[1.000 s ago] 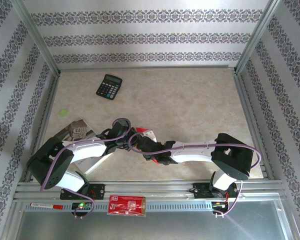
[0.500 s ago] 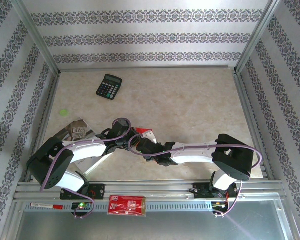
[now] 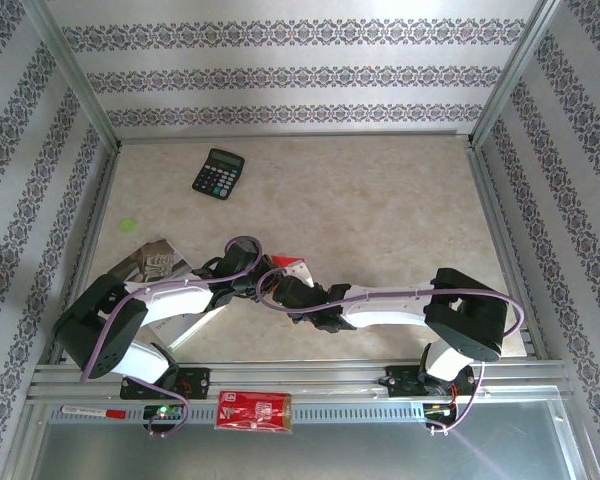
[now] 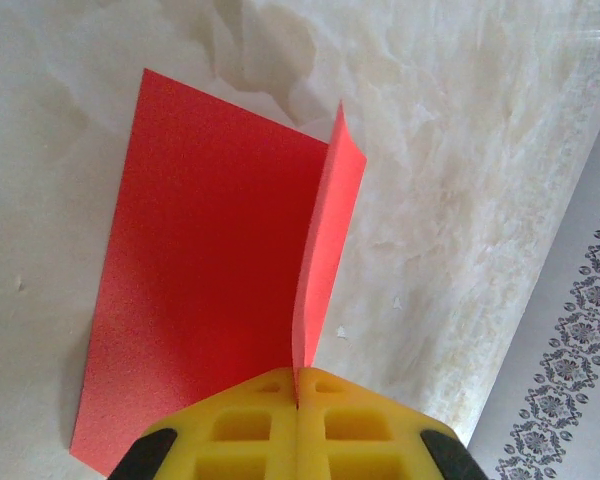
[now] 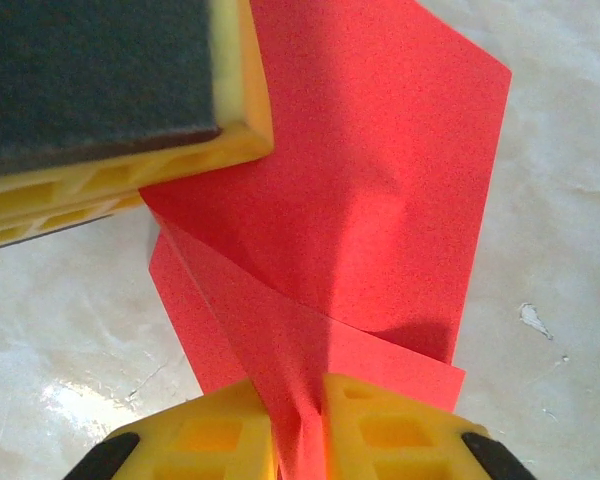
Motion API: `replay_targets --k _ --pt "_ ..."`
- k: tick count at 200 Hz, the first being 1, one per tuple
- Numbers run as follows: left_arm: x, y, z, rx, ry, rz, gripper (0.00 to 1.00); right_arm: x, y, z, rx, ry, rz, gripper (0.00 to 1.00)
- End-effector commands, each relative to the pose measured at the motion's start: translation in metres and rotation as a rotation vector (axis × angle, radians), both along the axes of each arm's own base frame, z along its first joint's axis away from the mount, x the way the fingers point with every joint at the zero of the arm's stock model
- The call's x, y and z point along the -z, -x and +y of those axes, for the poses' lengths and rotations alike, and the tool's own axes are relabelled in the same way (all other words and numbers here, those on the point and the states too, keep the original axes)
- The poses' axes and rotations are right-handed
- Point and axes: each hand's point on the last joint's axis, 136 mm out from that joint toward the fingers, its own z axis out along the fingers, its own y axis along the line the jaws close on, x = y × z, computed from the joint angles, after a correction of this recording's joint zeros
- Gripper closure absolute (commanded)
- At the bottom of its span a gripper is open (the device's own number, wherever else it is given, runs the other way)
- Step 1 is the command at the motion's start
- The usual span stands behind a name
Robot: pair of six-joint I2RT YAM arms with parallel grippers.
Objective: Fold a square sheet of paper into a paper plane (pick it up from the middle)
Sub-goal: Fourth fold the wing at the center of the table.
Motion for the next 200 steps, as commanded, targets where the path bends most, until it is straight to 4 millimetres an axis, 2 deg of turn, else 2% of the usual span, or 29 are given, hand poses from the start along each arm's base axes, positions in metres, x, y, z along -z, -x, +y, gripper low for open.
replay_targets --k 1,105,200 --pt "-0.005 0.000 -0.003 -0.017 0.015 -0.007 1.00 -0.003 -0.002 -0.007 0.019 0.020 -0.025 0.82" --pt "-0.006 0.000 -0.003 -0.016 0.016 -0.009 1.00 0.002 -0.001 -0.011 0.021 0.030 -0.012 0.73" --pt "-0.007 0.000 -0.002 -0.019 0.013 -0.012 1.00 0.004 0.003 -0.018 0.023 0.024 -0.010 0.77"
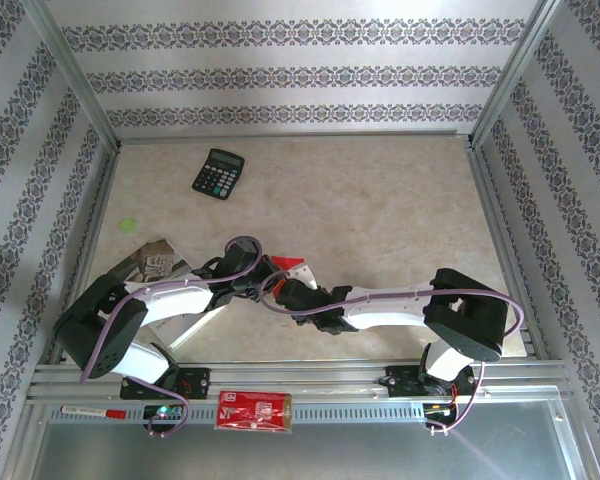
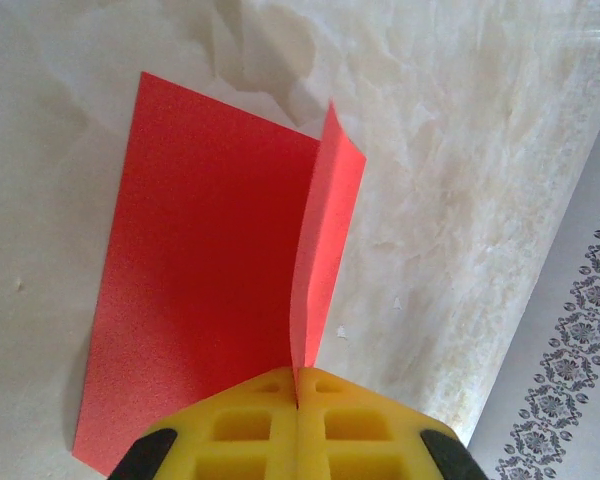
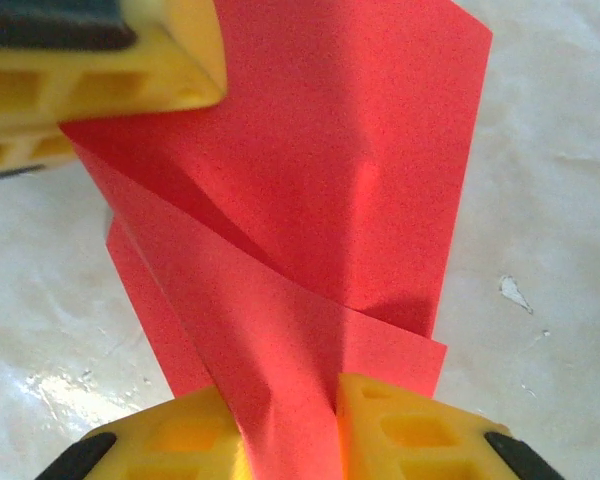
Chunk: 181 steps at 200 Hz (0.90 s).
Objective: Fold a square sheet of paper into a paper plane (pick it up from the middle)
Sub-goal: Fourth fold the wing at the center of the table.
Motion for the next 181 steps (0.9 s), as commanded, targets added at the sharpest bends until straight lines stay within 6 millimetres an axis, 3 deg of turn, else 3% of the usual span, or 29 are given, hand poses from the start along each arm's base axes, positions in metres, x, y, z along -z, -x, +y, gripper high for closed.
replay_targets --k 1,29,129,181 --pt "-0.007 0.000 -0.002 -0.020 0.013 -0.012 1.00 -0.006 -0.001 -0.006 0.017 -0.008 -0.017 0.77" --pt "-0.004 0.001 -0.002 -0.018 0.011 -0.008 1.00 -0.007 -0.002 -0.002 0.011 -0.013 -0.017 0.72" --pt "-0.002 0.002 -0.002 -0.016 0.017 -0.003 1.00 -0.015 -0.009 0.008 0.000 -0.020 -0.037 0.72" --pt "-0.003 0.002 -0.003 -0.015 0.018 -0.005 1.00 -0.012 -0.008 0.004 0.010 -0.012 -0.029 0.77"
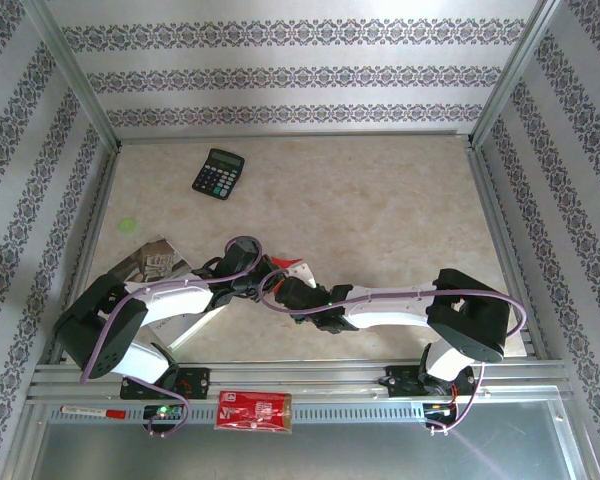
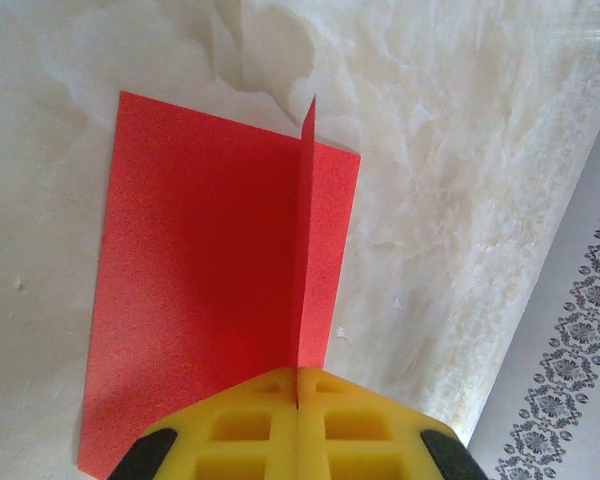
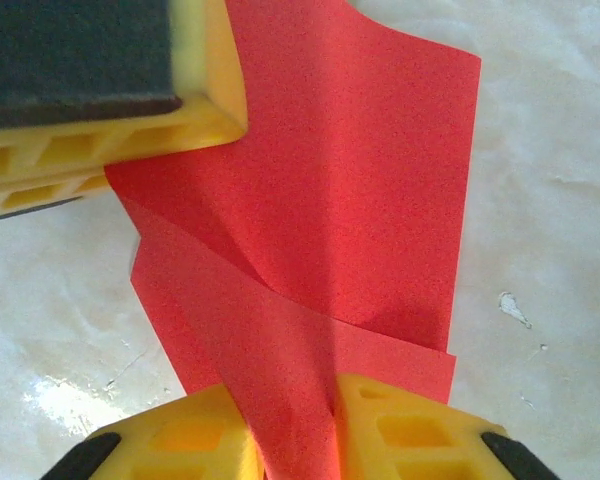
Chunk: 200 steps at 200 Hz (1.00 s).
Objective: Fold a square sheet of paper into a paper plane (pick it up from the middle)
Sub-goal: Fourth fold the wing at the center of the table.
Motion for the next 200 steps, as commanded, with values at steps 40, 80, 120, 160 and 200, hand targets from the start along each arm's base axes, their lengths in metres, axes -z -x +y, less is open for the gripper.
replay_targets --k 40,80,120,160,200 --pt "-0.002 0.003 -0.001 -0.019 0.015 -0.004 1.00 -0.002 -0.006 -0.007 0.028 0.009 -0.013 0.81" --pt "-0.003 0.002 0.000 -0.020 0.009 -0.007 1.00 0.001 -0.006 -0.013 0.043 0.009 -0.008 0.89" --pt "-0.005 0.004 0.004 -0.025 -0.001 -0.020 1.00 0.000 -0.009 -0.018 0.039 -0.034 -0.008 1.00" --pt "-0.017 0.005 0.016 -0.032 -0.050 -0.067 0.77 -0.009 -0.007 -0.012 -0.040 -0.145 -0.016 1.00" --pt "-0.032 0.011 0.045 -0.073 -0.138 -0.132 0.63 -0.017 -0.008 -0.006 -0.089 -0.306 0.009 1.00"
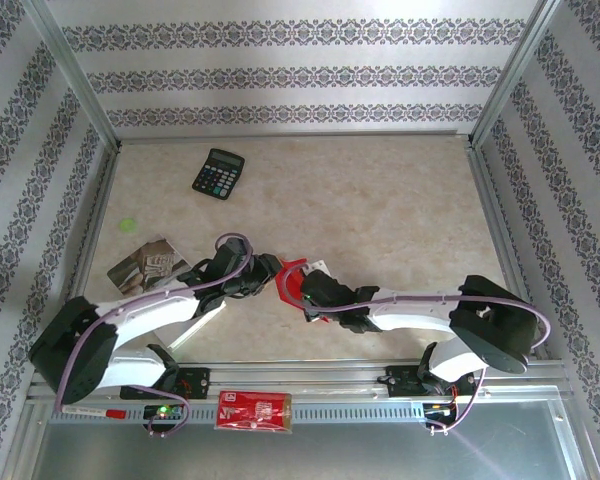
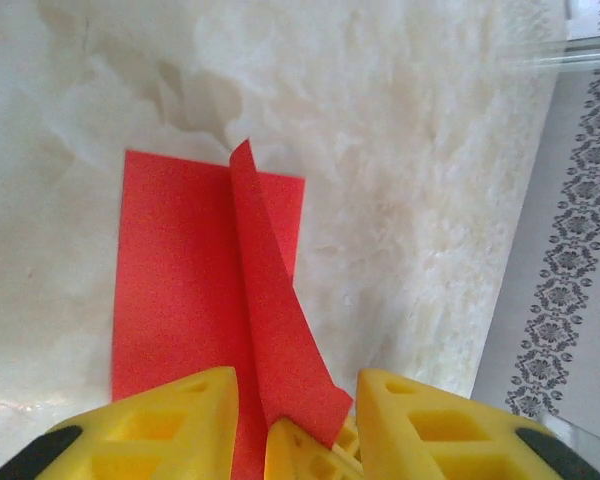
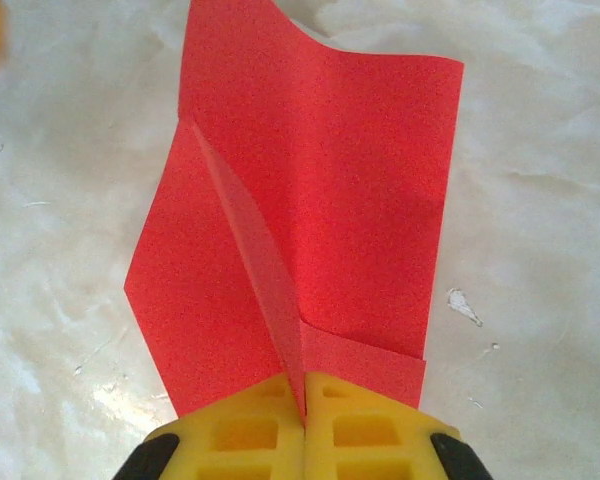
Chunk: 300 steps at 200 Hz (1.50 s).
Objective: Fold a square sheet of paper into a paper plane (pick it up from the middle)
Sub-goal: Fourth fold the wing at the center of the table.
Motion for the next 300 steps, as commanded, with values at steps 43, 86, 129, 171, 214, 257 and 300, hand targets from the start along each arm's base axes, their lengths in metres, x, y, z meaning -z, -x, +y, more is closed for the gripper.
replay_targets --k 43,86,129,171,214,257,300 --pt "0.013 0.013 0.016 0.016 -0.088 0.009 0.82 -0.008 0.001 0.018 -0.025 -0.226 0.062 1.00" --pt "0.021 0.006 -0.015 0.131 -0.056 0.029 0.95 0.003 0.001 0.012 0.053 -0.270 0.121 1.00" --pt "0.037 0.000 -0.029 0.180 -0.065 0.048 0.99 0.012 -0.001 0.009 0.100 -0.324 0.192 1.00" --pt "0.050 -0.001 -0.031 0.194 -0.081 0.066 1.00 0.015 -0.002 0.004 0.144 -0.394 0.250 1.00" --pt "0.059 -0.001 -0.028 0.208 -0.122 0.070 1.00 0.018 -0.002 0.002 0.175 -0.459 0.287 1.00" --pt "0.057 -0.006 -0.040 0.266 -0.116 0.050 1.00 0.011 -0.005 -0.001 0.183 -0.497 0.290 1.00" --pt "0.058 -0.010 -0.047 0.302 -0.123 0.048 1.00 0.010 -0.008 -0.005 0.203 -0.517 0.309 1.00"
